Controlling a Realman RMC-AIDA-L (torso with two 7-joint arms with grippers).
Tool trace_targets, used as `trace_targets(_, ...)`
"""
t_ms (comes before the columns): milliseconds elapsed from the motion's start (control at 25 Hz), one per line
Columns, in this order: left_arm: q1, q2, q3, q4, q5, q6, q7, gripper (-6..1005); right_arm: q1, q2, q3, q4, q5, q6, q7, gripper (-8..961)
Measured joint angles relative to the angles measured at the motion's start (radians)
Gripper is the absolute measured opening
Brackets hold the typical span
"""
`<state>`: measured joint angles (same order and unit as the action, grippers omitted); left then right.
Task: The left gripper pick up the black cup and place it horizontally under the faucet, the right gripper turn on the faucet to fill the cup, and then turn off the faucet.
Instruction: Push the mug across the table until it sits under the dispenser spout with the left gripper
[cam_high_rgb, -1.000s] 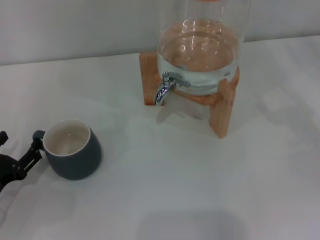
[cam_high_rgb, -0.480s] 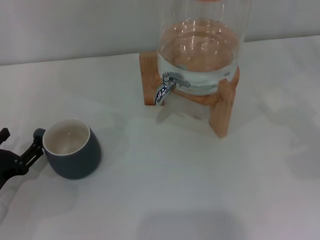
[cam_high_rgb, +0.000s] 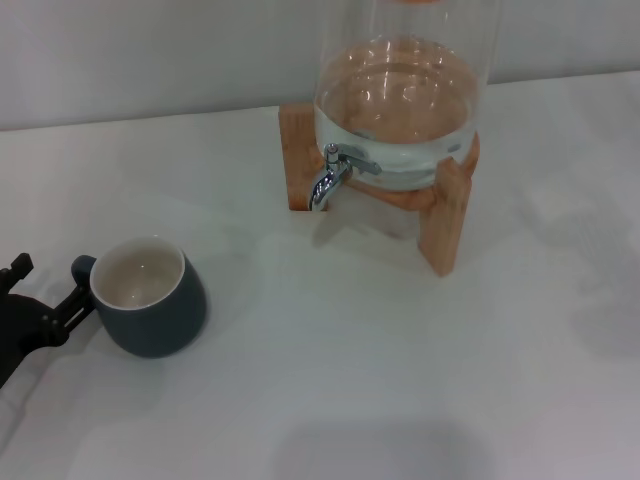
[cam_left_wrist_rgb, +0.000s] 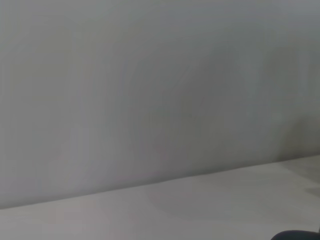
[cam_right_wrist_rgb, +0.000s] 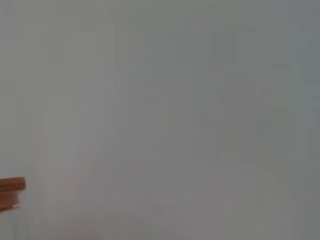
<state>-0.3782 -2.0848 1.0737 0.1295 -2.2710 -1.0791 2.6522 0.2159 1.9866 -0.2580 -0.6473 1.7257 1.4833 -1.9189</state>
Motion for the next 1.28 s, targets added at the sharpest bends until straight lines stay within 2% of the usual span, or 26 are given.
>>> trace_targets(880,0.007,0.0,0.0,0.005,0.028,-0.034,-0.011,750,-0.004,0.0,0.0,0.0,0.002,0.005,0.0,706)
trace_targets(1000,0.006,0.0,0.0,0.005,0.042,-0.034,-0.021,522,-0.004,0.001,0.0,0.0,0.002,0.006,0.0,706)
trace_targets(1280,0.007,0.002,0.0,0.006,0.054,-0.033,-0.03,234,-0.008,0.003,0.0,-0.003,0.002,0.009,0.0,706)
